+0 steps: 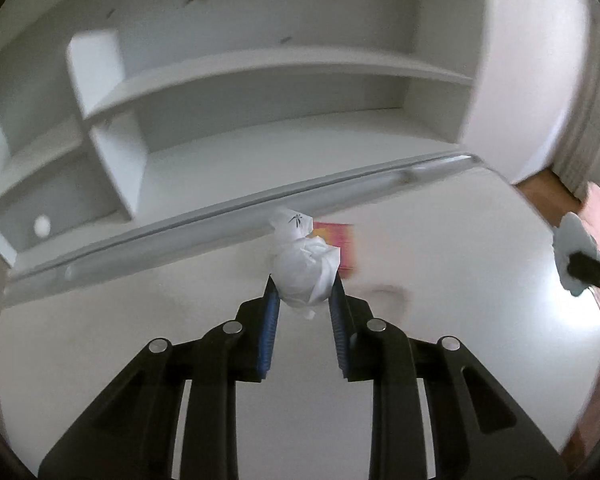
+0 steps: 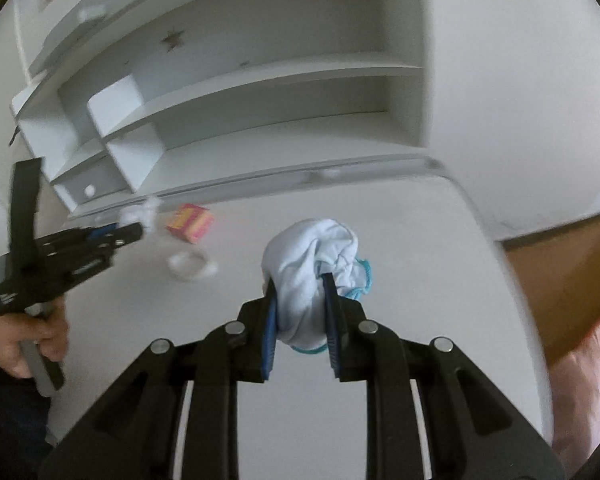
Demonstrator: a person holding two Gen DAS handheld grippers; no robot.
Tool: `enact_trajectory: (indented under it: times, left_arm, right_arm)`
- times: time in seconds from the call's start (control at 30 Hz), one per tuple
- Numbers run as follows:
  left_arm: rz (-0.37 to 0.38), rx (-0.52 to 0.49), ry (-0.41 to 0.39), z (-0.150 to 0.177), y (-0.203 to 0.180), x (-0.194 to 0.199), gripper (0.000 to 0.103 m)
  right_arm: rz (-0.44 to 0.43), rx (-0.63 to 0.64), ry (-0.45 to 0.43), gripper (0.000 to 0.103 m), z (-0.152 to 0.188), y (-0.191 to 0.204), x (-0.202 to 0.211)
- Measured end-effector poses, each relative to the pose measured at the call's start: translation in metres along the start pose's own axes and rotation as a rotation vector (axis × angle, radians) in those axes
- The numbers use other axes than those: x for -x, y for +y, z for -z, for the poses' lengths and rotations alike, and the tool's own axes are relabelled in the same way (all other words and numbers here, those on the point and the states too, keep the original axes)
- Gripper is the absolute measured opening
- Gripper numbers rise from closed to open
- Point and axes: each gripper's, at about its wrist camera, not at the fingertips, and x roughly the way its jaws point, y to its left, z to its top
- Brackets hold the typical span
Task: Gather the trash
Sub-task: 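Carry the tissue and white-blue cloth over the black bin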
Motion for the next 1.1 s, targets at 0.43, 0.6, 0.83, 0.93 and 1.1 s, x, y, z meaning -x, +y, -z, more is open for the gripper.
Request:
enact_trajectory:
  times: [0.43, 0.6, 0.83, 0.93, 1.1]
  left_arm:
    - [0.402, -0.339, -0.048, 0.046, -0.253, 0.064, 0.024]
    - [0.564, -0.468, -0.018, 0.080, -0.348, 0.076, 0.024]
    - [0.659, -0.609, 0.071, 0.135, -0.432, 0.060, 0.024]
    - [0.655, -0.655, 0.118, 0.159, -0.458, 0.035, 0.024]
    - [0.625, -0.717, 0.160, 0.199, -0.494, -0.019, 0.024]
  right_arm:
    - [0.262, -0.362, -0.044, 0.021, 0.125, -0.184, 0.119]
    - [0.347, -0.493, -0.037, 0.021, 0.187, -0.242, 0.153]
    - [0.370, -0.659, 0.065, 0.021, 0.280, -0.293, 0.136]
    - [0.376, -0.710, 0.123, 0.021, 0.318, -0.306, 0.114]
    - [0.371, -0.774, 0.209, 0.021, 0.367, -0.326, 0.077]
